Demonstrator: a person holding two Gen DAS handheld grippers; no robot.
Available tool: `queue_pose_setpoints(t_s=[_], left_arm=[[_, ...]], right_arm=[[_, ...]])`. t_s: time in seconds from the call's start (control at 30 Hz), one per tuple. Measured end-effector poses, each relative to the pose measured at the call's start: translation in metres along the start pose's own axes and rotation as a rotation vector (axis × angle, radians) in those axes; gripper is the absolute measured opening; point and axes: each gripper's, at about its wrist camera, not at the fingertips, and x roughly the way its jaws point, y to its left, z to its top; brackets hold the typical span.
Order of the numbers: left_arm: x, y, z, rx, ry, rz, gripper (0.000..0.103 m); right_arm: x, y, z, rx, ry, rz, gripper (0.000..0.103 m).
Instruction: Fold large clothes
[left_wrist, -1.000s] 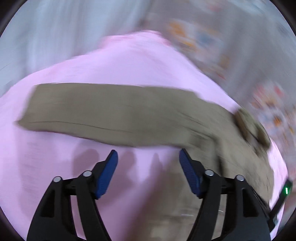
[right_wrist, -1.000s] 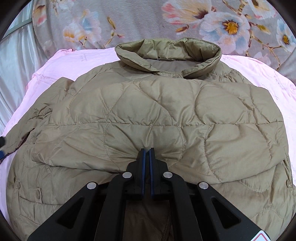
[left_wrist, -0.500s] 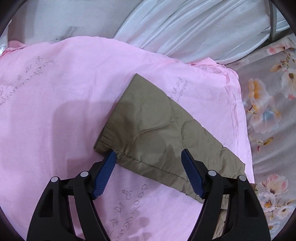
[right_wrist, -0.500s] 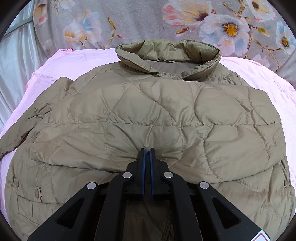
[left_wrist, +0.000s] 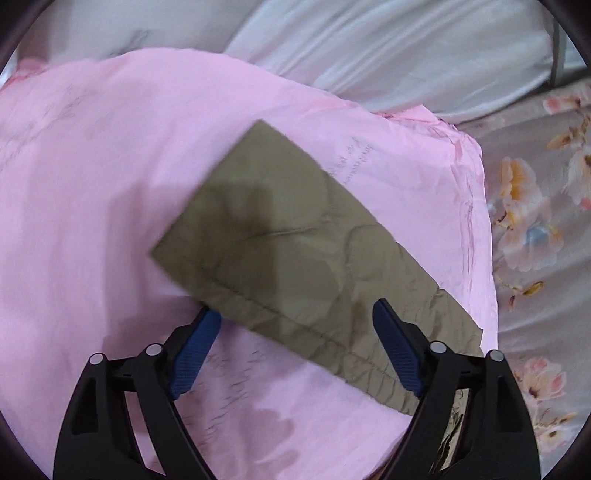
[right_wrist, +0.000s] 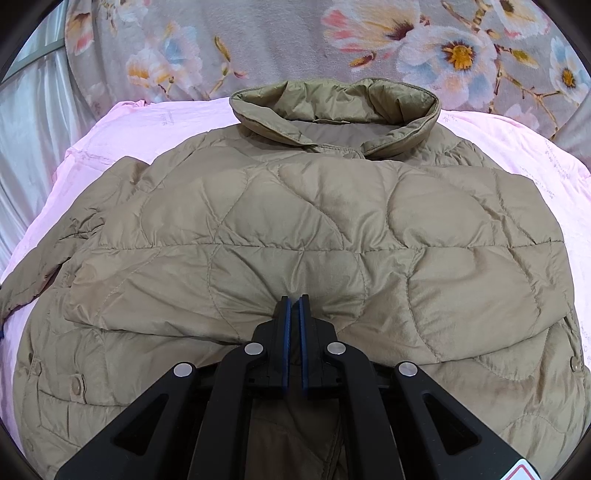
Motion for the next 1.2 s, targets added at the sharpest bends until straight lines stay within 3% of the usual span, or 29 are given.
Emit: queue_pose_setpoints(t_s=[0.03,0.07,0.1,0.17,0.27,0.43,0.57,0.63,0.7,0.73,0.77,0.8,0.87,0.97,1.2], left_arm=[[0.002,-0.009,0.001,0.027,0.006,-0.021,0.036],[0.004,-0.018,0.002,0.056,0.022,-0.052,0.019],[0.003,-0.031,0.001,0.087,0.039,-0.085,0.007],[-0.011,-0.056,-0.003,0.15,0.0,-0.112,0.005],[-0.051,-0.116,-0.024,0.346,-0.1,-0.176,0.005],[-0.111,-0.216,-0.108,0.666,-0.168,-0.334,0.005],[-0.134,-0.268,-0.194,0.85,-0.098,-0.472,0.005],[-0.131,-0.285,-0.24,0.922,-0.016,-0.524,0.006],[-0.12,-0.294,-0.284,0.971,0.088,-0.561,0.015],[-0.114,-0.293,-0.298,0.978,0.132,-0.569,0.034],[-0.106,-0.292,-0.309,0.977,0.185,-0.574,0.06],[-0.095,-0.287,-0.319,0.958,0.246,-0.569,0.066],[-0.081,-0.274,-0.323,0.91,0.315,-0.571,0.069],[-0.057,-0.252,-0.301,0.795,0.391,-0.548,0.07],[0.002,-0.207,-0.203,0.463,0.395,-0.41,0.07]], right_arm=[[0.0,0.0,0.0,0.002,-0.001,0.001,0.003],[0.0,0.0,0.0,0.005,-0.001,0.003,0.003],[0.0,0.0,0.0,0.006,-0.001,0.006,0.003],[-0.001,-0.001,0.0,0.01,-0.003,0.009,0.003],[-0.003,-0.001,0.0,0.017,-0.014,0.013,0.003],[-0.026,-0.003,-0.004,0.029,-0.068,-0.019,0.021],[-0.054,-0.016,-0.012,0.063,-0.107,-0.007,0.029],[-0.067,-0.028,-0.017,0.088,-0.121,-0.019,0.031],[-0.078,-0.042,-0.024,0.118,-0.129,-0.028,0.036],[-0.083,-0.05,-0.028,0.135,-0.129,-0.032,0.038],[-0.088,-0.058,-0.032,0.151,-0.13,-0.035,0.039],[-0.093,-0.065,-0.036,0.165,-0.132,-0.038,0.041],[-0.101,-0.077,-0.043,0.187,-0.14,-0.045,0.045],[-0.112,-0.092,-0.049,0.213,-0.158,-0.05,0.05],[-0.102,-0.115,-0.031,0.296,-0.159,0.047,0.062]])
